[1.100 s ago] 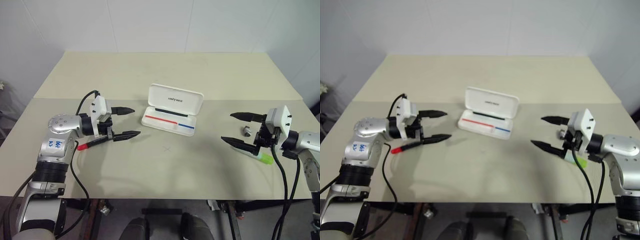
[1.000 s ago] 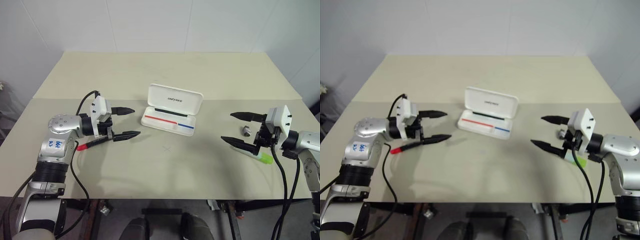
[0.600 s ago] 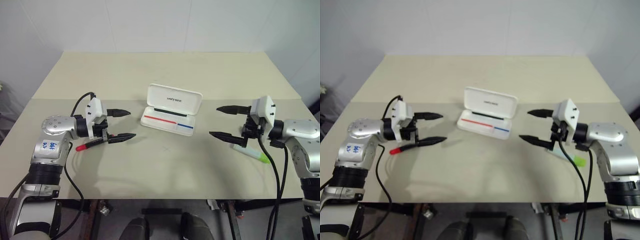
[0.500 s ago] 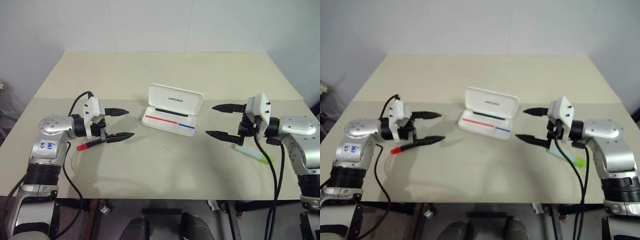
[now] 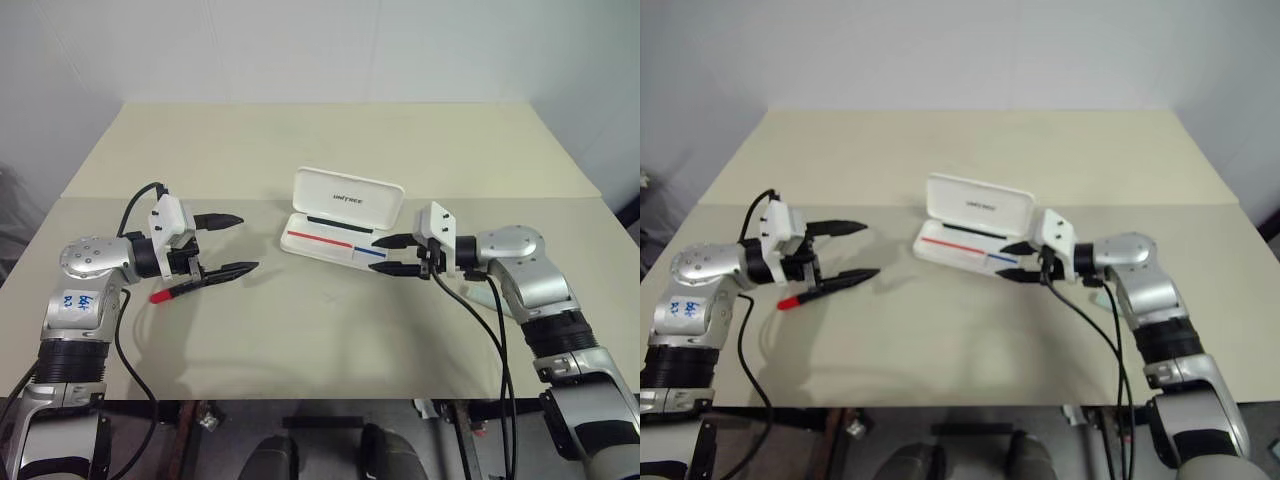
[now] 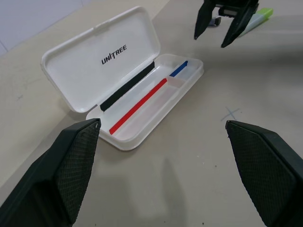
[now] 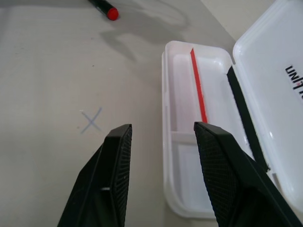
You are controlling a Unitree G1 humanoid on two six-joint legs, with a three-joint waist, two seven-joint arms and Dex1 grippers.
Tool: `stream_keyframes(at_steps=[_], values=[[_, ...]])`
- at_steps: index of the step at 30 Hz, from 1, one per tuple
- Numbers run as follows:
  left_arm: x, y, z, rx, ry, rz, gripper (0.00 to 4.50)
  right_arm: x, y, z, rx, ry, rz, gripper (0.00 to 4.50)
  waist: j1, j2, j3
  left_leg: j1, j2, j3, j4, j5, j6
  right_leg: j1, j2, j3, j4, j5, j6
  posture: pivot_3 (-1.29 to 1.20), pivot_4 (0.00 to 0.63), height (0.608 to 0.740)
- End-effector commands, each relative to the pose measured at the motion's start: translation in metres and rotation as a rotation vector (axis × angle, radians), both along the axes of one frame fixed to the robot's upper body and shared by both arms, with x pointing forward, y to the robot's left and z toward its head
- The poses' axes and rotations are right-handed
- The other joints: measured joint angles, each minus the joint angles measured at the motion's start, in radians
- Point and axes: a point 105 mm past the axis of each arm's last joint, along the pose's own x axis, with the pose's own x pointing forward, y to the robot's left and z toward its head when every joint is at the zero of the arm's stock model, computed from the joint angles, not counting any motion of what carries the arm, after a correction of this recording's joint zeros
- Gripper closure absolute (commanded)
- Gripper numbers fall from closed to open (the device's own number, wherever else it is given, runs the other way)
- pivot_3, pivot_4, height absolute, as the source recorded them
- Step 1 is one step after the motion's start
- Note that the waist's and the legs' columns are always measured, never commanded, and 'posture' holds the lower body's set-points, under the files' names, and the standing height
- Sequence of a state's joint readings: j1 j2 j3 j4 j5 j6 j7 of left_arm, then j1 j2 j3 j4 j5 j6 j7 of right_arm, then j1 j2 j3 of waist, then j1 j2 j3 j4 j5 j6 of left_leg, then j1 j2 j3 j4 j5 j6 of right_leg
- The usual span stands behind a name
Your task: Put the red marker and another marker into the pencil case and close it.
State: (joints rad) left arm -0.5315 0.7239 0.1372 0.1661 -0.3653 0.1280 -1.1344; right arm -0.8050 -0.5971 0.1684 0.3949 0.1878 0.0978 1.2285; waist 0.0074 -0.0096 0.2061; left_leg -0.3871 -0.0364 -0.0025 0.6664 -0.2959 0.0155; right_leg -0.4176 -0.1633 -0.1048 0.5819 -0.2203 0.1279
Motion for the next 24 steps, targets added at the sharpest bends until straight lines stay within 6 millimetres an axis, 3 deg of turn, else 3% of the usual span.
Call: stream_keyframes(at_steps=[1, 13, 18, 22, 24], values=[[-0.005, 0.008, 0.010, 0.004, -0.040, 0.024, 0.00, 0.013, 0.004, 0.000, -0.061, -0.016, -0.015, 2.32, -0.009, 0.000, 0.000, 0.000, 0.000, 0.000, 0.000, 0.000, 0.000, 0.000, 0.000, 0.000, 0.000, 0.000, 0.000, 0.00, 0.150, 0.740], [-0.011, 0.010, 0.013, 0.016, -0.045, 0.042, 0.00, 0.027, 0.017, -0.019, -0.144, 0.046, 0.001, 2.32, -0.016, 0.000, 0.000, 0.000, 0.000, 0.002, 0.000, 0.000, -0.001, -0.003, 0.001, 0.003, 0.002, 0.000, 0.000, 0.00, 0.150, 0.740], [-0.014, 0.017, 0.017, 0.033, -0.058, 0.055, 0.00, 0.031, 0.014, -0.043, -0.259, 0.102, -0.024, 2.32, -0.023, 0.000, 0.000, 0.000, 0.000, 0.002, 0.000, 0.000, -0.001, -0.003, 0.001, 0.003, 0.002, 0.000, 0.000, 0.00, 0.150, 0.740], [-0.014, 0.018, 0.022, 0.039, -0.070, 0.054, 0.00, 0.033, 0.013, -0.049, -0.318, 0.135, -0.033, 2.32, -0.026, 0.000, 0.000, 0.000, 0.000, 0.001, 0.000, 0.000, -0.001, -0.004, 0.001, 0.005, 0.004, 0.000, 0.000, 0.00, 0.150, 0.740], [-0.014, 0.018, 0.023, 0.039, -0.074, 0.055, 0.00, 0.035, 0.014, -0.048, -0.329, 0.119, -0.037, 2.67, -0.026, 0.000, 0.000, 0.000, 0.000, 0.000, 0.000, 0.000, -0.001, -0.004, 0.001, 0.005, 0.004, 0.000, 0.000, 0.00, 0.150, 0.740]])
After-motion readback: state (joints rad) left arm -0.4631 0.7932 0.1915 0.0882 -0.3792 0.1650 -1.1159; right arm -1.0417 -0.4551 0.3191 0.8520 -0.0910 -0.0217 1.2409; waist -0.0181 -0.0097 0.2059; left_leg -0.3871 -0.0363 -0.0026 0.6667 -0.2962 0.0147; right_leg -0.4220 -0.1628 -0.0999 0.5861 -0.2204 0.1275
